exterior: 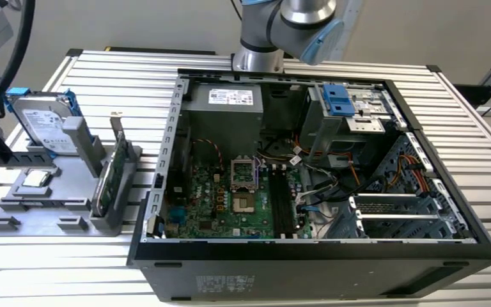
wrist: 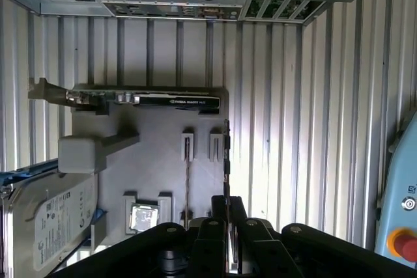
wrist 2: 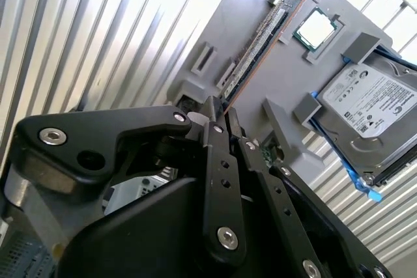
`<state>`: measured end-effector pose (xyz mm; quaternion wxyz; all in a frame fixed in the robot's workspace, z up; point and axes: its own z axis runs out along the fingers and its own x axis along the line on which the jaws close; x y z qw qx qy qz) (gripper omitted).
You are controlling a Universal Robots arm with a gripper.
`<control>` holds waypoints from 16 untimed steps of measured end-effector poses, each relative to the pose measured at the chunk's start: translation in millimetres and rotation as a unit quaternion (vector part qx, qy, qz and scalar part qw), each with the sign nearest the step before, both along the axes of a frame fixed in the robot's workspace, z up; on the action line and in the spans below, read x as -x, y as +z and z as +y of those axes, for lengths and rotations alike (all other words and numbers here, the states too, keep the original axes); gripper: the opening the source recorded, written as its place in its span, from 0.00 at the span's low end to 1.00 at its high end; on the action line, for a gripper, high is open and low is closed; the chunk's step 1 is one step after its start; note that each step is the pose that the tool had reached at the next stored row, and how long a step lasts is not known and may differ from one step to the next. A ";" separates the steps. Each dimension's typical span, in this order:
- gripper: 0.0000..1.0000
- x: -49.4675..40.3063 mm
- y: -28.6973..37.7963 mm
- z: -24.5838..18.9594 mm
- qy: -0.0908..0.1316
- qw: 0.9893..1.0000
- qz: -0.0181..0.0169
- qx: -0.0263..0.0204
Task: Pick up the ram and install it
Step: 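Pick up the ram and move it above insertion slot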
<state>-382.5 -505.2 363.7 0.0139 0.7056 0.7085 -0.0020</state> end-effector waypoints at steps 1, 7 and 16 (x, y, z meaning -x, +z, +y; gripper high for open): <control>0.00 0.0 0.6 0.0 0.000 1.000 0.000 0.000; 0.00 0.0 4.5 0.0 0.000 1.000 0.000 0.000; 0.00 0.0 14.5 0.0 0.000 1.000 0.000 0.000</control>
